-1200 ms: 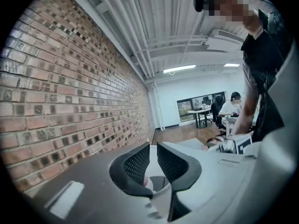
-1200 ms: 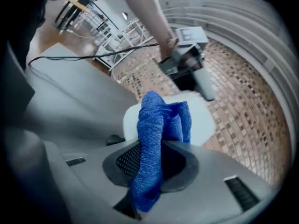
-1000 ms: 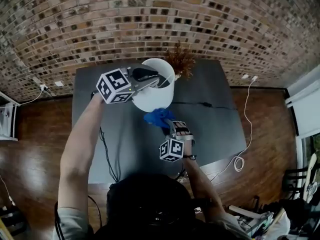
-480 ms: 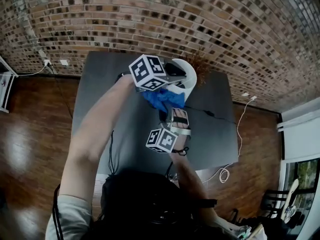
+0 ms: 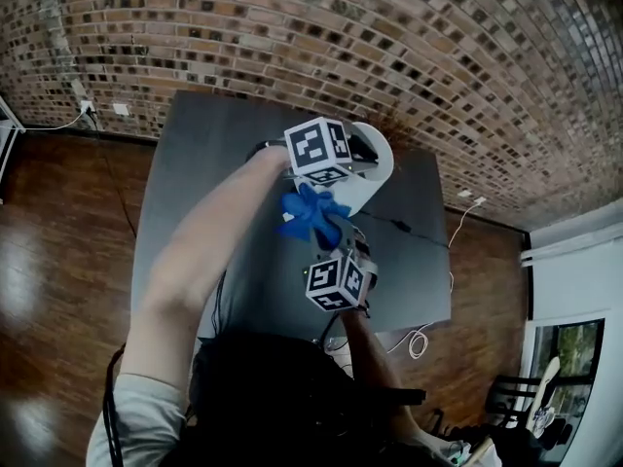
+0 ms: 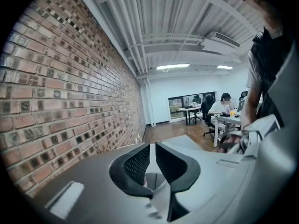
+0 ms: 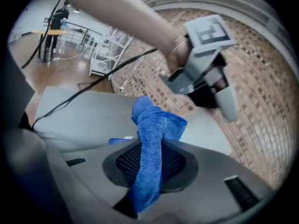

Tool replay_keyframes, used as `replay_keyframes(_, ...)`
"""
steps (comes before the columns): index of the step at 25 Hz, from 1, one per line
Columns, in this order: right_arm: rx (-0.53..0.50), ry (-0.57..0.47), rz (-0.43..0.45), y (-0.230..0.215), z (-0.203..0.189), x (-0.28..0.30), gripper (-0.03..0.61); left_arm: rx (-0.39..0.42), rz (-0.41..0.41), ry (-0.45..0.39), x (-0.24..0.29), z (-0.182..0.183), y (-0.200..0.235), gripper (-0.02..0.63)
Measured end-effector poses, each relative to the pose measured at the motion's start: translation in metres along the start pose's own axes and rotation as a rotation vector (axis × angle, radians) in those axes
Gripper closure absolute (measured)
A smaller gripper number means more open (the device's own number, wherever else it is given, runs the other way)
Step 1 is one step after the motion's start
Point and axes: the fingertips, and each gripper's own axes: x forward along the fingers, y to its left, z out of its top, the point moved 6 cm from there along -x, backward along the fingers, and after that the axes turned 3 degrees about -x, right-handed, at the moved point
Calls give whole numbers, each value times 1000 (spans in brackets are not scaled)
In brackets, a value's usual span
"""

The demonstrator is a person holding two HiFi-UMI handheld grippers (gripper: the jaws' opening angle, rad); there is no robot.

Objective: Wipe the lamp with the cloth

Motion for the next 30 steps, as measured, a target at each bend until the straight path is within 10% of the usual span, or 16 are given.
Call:
replay_keyframes(6,340,-26,-101,-50,17,7,489,-91,-71,-22,-5,3,11,591)
replay_keyframes(14,274,187,258,64,-67,63,491,-2,29,-46,-4,-5,-1,589)
replay_keyframes(18,379,-6,98,-2,-65,3,490,21,48,-87,-11,-6,-1,589)
replay_keyframes(24,221,-161,-240,-78,-55,-34,489,7,96,-133,-6,-4,1,589)
replay_keyframes(30,196,41,178,14,-98,16,489,30,160,-173,-8,1,-10,589)
